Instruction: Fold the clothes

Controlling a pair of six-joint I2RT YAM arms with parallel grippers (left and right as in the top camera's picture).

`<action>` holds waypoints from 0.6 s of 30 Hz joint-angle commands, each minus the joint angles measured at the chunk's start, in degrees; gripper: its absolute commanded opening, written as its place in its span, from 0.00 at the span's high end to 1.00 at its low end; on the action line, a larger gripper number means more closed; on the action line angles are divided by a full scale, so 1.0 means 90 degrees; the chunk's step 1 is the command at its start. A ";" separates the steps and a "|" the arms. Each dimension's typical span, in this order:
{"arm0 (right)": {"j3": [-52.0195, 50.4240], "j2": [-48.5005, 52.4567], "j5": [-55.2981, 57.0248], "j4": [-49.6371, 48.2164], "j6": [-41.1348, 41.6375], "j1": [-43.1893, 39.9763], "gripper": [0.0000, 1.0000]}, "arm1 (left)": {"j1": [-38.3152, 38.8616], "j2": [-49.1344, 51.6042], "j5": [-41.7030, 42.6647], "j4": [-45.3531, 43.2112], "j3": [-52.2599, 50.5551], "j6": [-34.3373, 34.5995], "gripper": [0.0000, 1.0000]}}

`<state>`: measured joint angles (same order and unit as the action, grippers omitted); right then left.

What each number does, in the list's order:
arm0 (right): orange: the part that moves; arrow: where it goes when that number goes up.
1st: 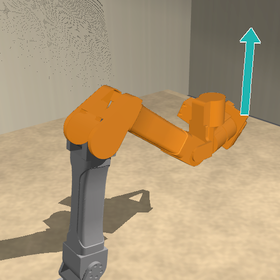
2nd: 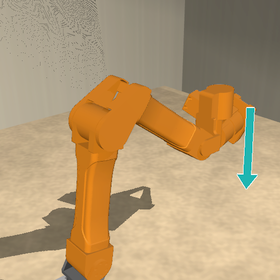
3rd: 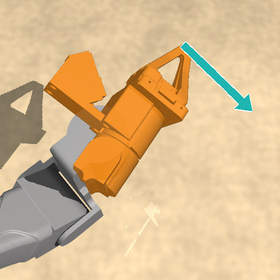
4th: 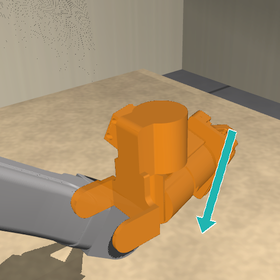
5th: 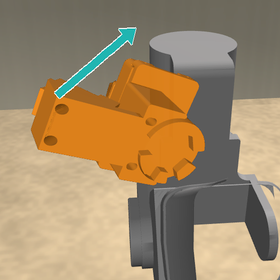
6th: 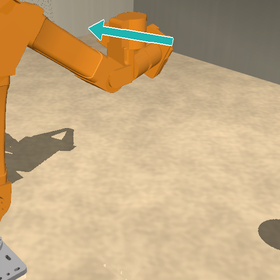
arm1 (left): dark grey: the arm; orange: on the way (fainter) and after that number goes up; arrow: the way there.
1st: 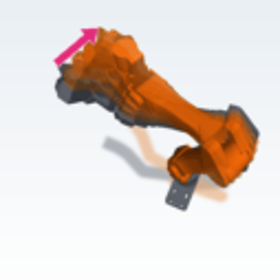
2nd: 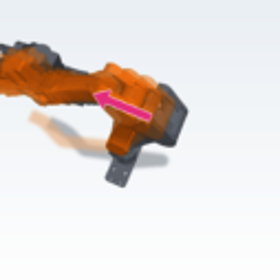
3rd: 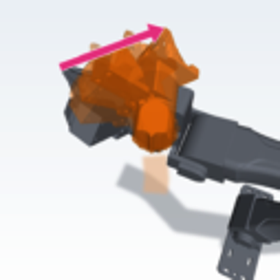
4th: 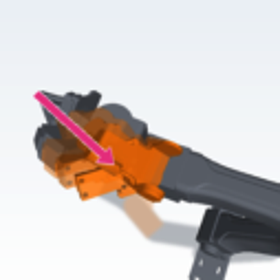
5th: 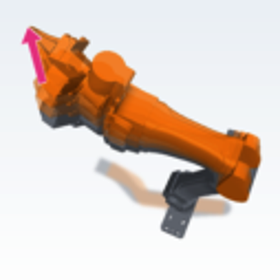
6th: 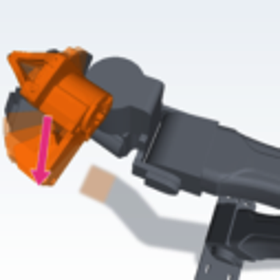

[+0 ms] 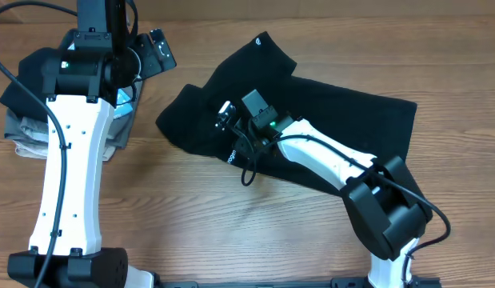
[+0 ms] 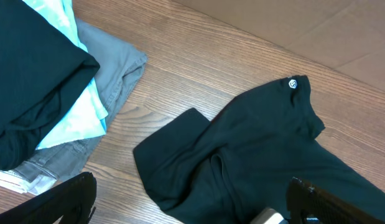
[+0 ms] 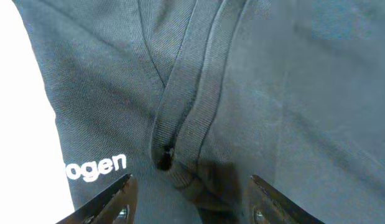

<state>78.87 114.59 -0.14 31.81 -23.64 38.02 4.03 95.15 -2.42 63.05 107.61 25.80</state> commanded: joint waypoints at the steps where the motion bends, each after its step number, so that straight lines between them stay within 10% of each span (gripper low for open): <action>1: 0.0095 0.0226 -0.0117 -0.0080 -0.0024 0.0032 0.41 | 0.0007 0.0036 -0.0109 0.0000 0.0002 -0.0005 0.00; 7: 0.0097 0.0245 -0.0109 -0.0250 0.0053 0.0032 0.51 | 0.0007 0.0036 -0.0109 0.0000 0.0002 -0.0005 0.00; 14: 0.0109 0.0245 0.0039 -0.0384 0.0321 0.0024 0.96 | 0.0007 0.0036 -0.0109 0.0000 0.0002 -0.0005 0.00; 18: 0.0109 0.0245 0.0427 -0.0464 0.0318 0.0017 0.96 | 0.0007 0.0036 -0.0109 0.0000 0.0002 -0.0005 0.00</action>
<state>78.89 116.73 0.99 28.27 -21.23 38.02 4.03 95.15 -2.42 63.05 107.61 25.80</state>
